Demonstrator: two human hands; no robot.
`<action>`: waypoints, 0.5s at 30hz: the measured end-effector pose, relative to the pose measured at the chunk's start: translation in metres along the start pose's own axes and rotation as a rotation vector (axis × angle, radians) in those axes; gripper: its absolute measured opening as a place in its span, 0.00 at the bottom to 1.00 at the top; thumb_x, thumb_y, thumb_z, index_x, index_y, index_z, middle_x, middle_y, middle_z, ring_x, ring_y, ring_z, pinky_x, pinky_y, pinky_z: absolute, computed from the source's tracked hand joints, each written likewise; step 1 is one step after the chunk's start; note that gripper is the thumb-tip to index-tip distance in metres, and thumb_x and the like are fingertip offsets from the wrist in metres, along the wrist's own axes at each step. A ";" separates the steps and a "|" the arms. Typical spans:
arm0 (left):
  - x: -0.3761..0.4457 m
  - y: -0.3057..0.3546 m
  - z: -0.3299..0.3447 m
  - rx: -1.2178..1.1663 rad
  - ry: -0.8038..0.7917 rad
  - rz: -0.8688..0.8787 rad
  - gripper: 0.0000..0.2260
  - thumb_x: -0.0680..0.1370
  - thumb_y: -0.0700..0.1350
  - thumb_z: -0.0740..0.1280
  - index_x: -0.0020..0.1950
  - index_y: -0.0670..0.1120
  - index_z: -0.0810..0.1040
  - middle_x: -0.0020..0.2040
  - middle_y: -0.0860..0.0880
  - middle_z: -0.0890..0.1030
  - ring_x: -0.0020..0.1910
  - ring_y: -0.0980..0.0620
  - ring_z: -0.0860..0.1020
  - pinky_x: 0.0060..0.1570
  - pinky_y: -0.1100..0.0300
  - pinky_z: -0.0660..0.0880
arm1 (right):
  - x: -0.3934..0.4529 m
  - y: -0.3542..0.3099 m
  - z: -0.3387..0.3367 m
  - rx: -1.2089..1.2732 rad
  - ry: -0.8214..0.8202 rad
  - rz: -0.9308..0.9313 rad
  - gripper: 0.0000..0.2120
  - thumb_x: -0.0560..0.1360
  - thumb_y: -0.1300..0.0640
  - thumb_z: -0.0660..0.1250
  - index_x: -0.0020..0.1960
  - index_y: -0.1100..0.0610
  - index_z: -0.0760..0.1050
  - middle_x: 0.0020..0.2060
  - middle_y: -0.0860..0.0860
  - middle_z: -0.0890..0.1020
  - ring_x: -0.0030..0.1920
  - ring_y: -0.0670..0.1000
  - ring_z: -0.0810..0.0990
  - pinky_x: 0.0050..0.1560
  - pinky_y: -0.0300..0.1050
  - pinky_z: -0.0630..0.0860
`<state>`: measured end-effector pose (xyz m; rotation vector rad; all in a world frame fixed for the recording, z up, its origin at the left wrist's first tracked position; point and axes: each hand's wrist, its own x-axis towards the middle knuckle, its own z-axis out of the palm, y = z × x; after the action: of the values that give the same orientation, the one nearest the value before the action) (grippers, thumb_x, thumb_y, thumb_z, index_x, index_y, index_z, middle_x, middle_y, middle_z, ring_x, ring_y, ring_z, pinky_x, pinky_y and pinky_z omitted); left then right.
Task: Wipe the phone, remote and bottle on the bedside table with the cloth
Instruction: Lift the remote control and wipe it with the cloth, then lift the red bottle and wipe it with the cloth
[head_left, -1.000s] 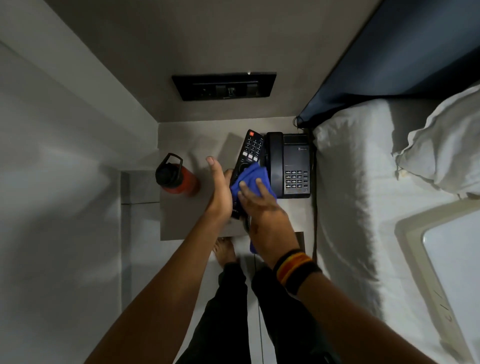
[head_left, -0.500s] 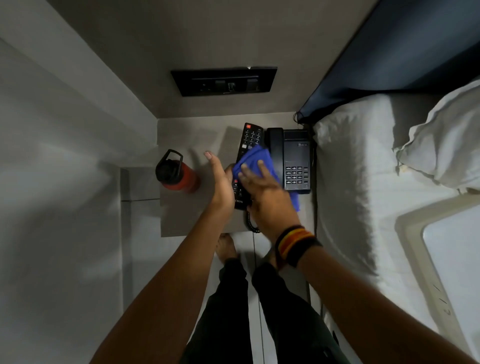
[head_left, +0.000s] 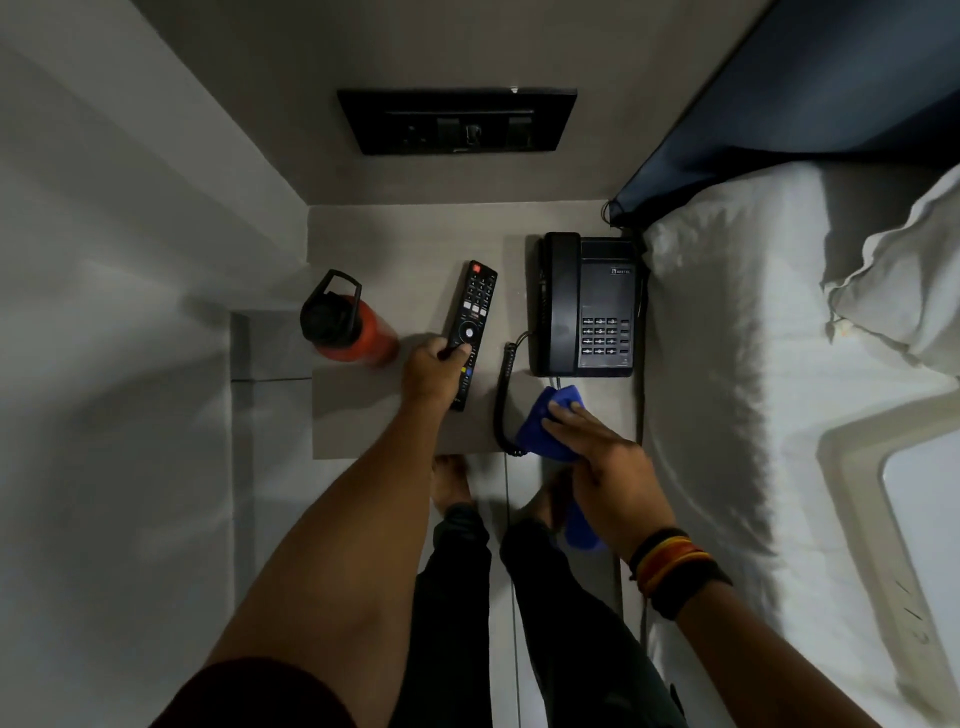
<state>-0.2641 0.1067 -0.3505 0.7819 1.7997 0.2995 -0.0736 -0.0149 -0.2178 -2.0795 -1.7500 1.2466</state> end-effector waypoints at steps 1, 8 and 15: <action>-0.003 -0.002 0.000 0.049 0.049 0.031 0.14 0.79 0.49 0.74 0.59 0.39 0.85 0.54 0.38 0.88 0.53 0.39 0.86 0.52 0.52 0.81 | 0.000 0.001 0.000 0.007 0.003 0.002 0.28 0.72 0.75 0.61 0.68 0.56 0.75 0.71 0.51 0.75 0.74 0.53 0.68 0.76 0.56 0.63; -0.072 -0.017 -0.054 -0.101 0.226 0.016 0.19 0.77 0.56 0.77 0.61 0.45 0.83 0.54 0.50 0.86 0.56 0.47 0.85 0.48 0.59 0.74 | -0.002 -0.033 -0.008 0.151 0.076 0.091 0.29 0.75 0.71 0.59 0.72 0.51 0.71 0.75 0.51 0.69 0.70 0.53 0.72 0.74 0.49 0.65; -0.068 -0.003 -0.138 -0.076 0.235 0.376 0.46 0.69 0.55 0.84 0.81 0.61 0.63 0.75 0.62 0.69 0.76 0.57 0.70 0.70 0.61 0.73 | 0.019 -0.070 0.004 0.148 0.092 -0.002 0.24 0.78 0.65 0.60 0.70 0.47 0.72 0.75 0.47 0.68 0.73 0.56 0.69 0.74 0.56 0.66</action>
<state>-0.3787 0.0844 -0.2504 1.0655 1.8374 0.7277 -0.1291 0.0217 -0.1889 -2.0169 -1.5707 1.2194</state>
